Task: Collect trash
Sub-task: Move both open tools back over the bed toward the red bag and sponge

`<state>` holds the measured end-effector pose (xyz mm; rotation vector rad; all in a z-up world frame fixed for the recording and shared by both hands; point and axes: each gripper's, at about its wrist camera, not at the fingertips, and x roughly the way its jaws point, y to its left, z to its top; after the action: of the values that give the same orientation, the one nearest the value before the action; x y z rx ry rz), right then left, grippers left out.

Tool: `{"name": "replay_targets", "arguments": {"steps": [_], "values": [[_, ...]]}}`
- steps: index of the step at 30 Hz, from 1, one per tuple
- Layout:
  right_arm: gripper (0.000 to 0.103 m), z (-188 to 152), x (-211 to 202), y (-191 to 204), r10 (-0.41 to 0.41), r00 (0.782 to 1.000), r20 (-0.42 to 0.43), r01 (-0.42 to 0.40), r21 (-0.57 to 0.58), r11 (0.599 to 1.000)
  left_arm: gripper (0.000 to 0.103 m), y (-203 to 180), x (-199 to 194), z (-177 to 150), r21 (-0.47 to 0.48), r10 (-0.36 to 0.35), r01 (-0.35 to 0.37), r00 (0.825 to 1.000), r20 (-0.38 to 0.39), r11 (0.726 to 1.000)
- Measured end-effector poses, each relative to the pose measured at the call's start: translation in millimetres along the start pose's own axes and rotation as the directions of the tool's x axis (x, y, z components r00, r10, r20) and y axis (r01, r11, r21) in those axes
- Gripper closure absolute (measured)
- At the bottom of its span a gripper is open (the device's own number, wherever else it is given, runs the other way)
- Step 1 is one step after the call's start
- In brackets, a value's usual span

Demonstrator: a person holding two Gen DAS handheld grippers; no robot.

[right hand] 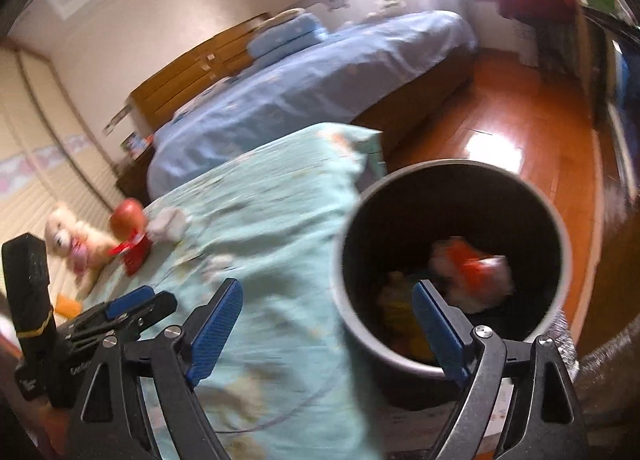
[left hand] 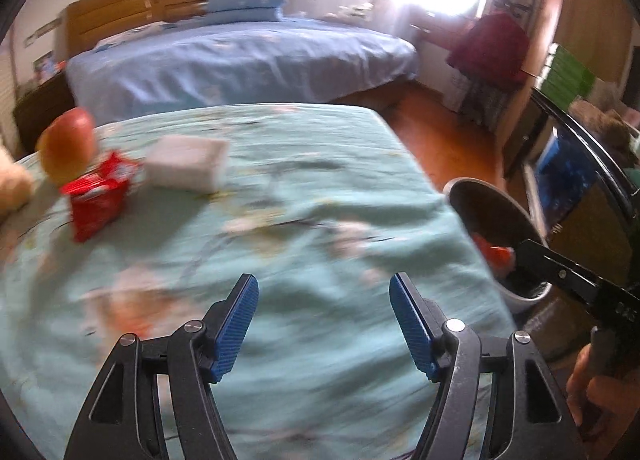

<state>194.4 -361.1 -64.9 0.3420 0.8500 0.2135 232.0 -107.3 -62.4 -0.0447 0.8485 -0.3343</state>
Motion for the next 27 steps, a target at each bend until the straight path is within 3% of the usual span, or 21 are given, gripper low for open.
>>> {"name": "replay_targets", "arguments": {"steps": [15, 27], "values": [[0.014, -15, 52, 102, 0.094, 0.991, -0.097, -0.111, -0.187, 0.976, 0.034, 100, -47, -27, -0.150, 0.150, -0.147, 0.989, 0.014, 0.978], [0.014, -10, 96, 148, 0.093, 0.983, -0.160, -0.136, -0.281, 0.950, 0.034, 142, -38, -16, -0.193, 0.192, -0.188, 0.981, -0.001, 0.963]]}}
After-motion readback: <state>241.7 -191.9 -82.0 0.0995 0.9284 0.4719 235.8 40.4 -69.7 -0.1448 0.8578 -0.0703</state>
